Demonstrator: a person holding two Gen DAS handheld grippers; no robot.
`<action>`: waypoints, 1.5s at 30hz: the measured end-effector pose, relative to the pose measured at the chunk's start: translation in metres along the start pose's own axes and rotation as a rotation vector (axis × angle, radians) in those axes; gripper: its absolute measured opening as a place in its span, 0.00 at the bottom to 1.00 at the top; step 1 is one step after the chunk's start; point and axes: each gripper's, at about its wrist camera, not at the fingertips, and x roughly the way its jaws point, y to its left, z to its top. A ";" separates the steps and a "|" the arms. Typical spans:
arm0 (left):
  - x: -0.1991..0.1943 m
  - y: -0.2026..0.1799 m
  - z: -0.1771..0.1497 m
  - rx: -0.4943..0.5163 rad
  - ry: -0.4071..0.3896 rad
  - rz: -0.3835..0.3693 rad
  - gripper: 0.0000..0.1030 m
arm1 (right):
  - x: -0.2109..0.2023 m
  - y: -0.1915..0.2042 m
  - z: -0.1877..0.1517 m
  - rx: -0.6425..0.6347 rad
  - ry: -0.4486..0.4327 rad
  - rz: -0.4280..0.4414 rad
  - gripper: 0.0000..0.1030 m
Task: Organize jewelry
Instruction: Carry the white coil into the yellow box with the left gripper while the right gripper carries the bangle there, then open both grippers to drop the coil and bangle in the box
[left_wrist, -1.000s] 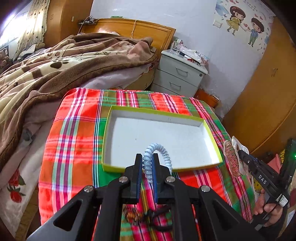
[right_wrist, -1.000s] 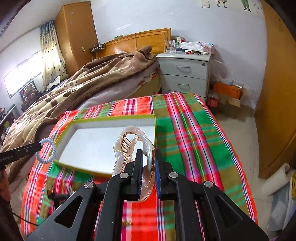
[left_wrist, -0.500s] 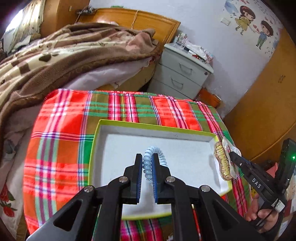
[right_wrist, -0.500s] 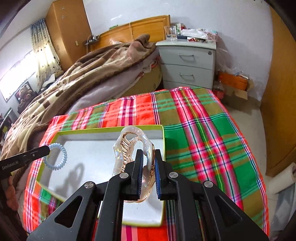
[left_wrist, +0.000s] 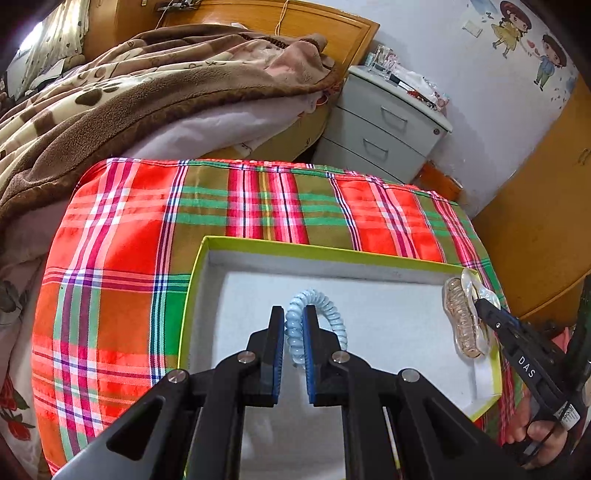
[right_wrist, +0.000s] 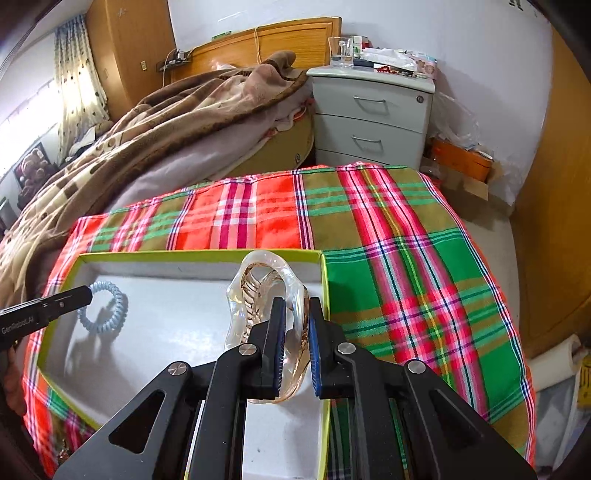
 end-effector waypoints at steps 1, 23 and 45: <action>0.001 0.000 0.000 -0.001 0.004 0.002 0.10 | 0.000 0.000 0.000 0.000 0.000 -0.001 0.12; 0.004 0.004 -0.006 0.003 0.031 0.046 0.32 | -0.009 0.006 0.001 -0.018 -0.046 -0.008 0.27; -0.086 0.018 -0.073 -0.045 -0.083 -0.052 0.43 | -0.077 0.016 -0.057 -0.024 -0.057 0.384 0.29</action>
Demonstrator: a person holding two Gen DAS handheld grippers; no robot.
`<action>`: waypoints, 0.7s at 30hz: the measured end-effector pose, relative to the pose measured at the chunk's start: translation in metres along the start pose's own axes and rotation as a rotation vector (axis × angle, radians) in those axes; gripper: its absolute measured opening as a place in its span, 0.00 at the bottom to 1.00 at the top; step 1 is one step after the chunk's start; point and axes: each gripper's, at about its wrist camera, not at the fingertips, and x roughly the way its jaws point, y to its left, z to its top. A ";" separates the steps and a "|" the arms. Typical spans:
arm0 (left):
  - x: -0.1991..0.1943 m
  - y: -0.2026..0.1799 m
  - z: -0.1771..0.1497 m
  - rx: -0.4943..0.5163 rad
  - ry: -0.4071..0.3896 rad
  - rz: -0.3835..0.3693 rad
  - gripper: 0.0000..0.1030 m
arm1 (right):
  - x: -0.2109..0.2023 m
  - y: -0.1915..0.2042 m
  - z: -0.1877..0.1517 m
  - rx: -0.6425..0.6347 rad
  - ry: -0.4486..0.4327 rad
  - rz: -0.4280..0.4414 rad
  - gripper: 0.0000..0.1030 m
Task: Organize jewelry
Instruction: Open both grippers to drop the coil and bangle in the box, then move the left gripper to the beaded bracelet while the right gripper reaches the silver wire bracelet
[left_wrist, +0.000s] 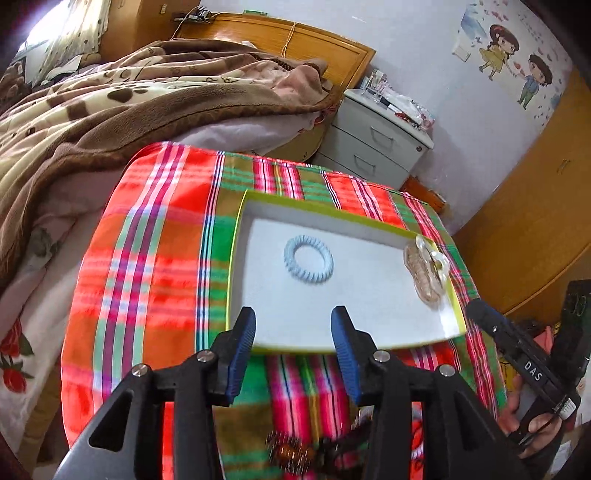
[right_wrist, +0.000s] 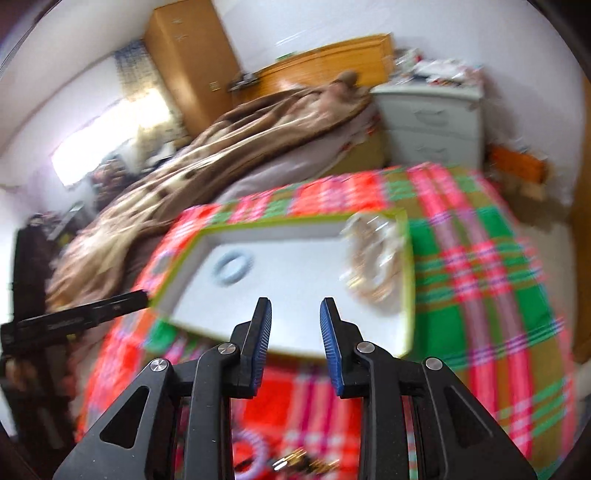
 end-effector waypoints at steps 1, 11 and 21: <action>-0.003 0.003 -0.006 -0.004 0.000 -0.004 0.43 | 0.001 0.002 -0.005 0.008 0.018 0.041 0.34; -0.015 0.018 -0.052 0.005 0.062 0.054 0.51 | 0.017 0.034 -0.040 -0.085 0.143 0.187 0.46; -0.030 0.033 -0.075 -0.034 0.056 0.018 0.51 | 0.029 0.043 -0.047 -0.080 0.178 0.169 0.45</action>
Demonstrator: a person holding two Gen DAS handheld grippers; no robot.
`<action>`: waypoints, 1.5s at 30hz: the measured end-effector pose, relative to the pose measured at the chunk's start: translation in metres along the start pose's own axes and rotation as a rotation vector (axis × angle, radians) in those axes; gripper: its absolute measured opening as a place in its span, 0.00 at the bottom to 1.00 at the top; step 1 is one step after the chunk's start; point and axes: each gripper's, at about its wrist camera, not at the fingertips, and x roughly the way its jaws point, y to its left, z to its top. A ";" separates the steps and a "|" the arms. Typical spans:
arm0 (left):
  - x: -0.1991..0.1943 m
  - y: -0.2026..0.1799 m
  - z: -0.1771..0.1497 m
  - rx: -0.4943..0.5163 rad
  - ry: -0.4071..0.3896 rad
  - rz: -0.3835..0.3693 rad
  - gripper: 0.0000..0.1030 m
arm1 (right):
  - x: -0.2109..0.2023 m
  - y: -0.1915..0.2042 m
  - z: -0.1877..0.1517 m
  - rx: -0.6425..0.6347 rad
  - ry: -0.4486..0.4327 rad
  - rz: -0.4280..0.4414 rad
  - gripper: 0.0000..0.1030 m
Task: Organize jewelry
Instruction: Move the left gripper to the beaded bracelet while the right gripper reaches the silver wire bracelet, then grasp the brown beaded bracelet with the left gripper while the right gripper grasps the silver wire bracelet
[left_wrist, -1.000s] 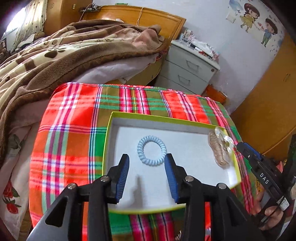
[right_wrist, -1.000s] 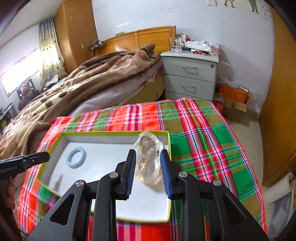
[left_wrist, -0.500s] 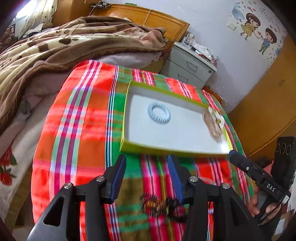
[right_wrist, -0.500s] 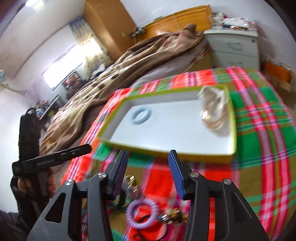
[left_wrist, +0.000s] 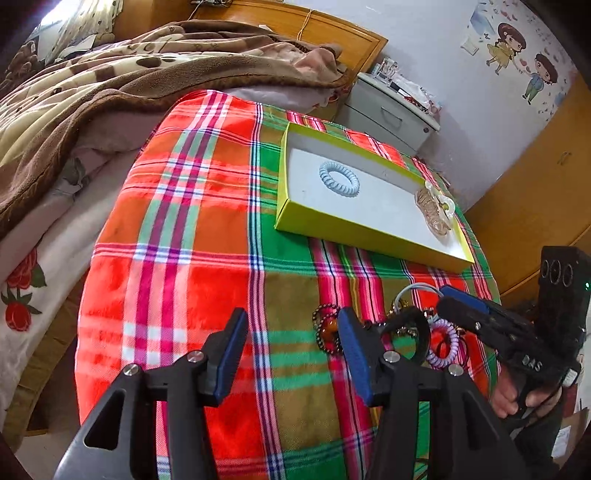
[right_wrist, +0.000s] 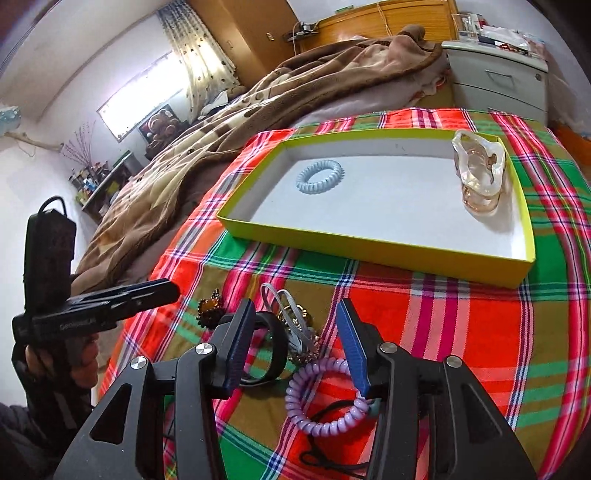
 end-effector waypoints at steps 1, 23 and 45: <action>-0.001 0.000 -0.002 -0.001 0.000 0.000 0.51 | 0.000 0.000 -0.001 0.004 0.003 0.001 0.40; 0.009 -0.017 -0.016 0.027 0.052 -0.087 0.50 | -0.029 -0.004 0.008 0.042 -0.129 -0.047 0.04; 0.029 -0.041 -0.011 0.138 0.044 0.141 0.51 | -0.047 -0.007 0.005 0.089 -0.203 -0.043 0.04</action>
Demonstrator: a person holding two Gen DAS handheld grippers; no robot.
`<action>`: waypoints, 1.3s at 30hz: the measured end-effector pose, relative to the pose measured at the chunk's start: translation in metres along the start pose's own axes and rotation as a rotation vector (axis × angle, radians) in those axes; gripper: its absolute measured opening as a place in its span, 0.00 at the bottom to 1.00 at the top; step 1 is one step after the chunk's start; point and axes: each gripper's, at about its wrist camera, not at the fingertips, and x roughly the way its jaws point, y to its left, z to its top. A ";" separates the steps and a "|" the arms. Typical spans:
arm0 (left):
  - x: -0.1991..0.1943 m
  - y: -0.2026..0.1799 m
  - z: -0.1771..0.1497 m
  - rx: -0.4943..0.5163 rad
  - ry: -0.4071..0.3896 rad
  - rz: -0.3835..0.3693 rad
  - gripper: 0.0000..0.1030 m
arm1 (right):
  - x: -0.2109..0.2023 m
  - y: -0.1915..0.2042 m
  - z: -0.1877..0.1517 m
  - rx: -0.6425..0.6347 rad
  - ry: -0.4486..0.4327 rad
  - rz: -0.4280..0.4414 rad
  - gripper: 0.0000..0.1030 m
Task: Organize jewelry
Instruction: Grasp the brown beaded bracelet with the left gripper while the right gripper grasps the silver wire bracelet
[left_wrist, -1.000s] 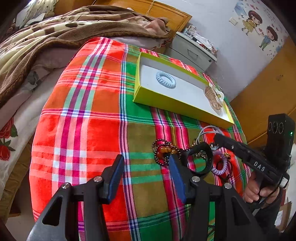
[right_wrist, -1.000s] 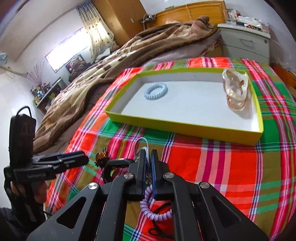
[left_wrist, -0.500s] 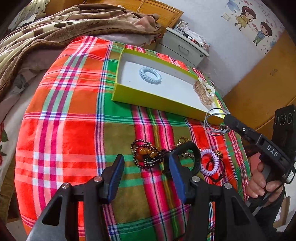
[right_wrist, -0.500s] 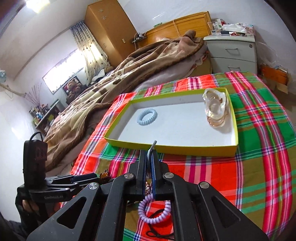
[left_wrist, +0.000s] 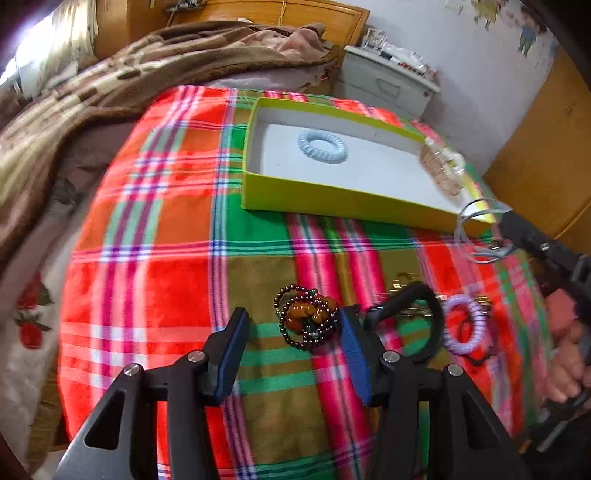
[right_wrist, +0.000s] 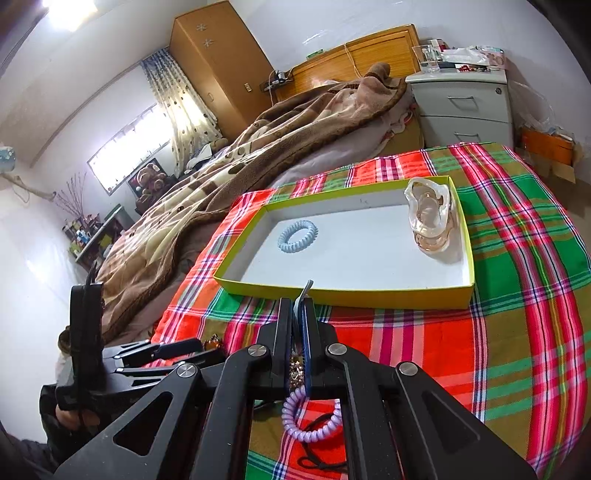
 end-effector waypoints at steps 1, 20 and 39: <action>0.001 -0.001 0.001 0.005 -0.005 0.009 0.51 | 0.000 0.000 0.000 0.000 -0.001 0.000 0.04; 0.001 -0.005 0.002 0.006 -0.020 -0.023 0.29 | 0.001 0.002 0.000 -0.018 -0.010 -0.006 0.04; -0.023 0.000 0.018 -0.004 -0.086 -0.025 0.27 | -0.003 0.003 0.012 -0.031 -0.030 -0.026 0.04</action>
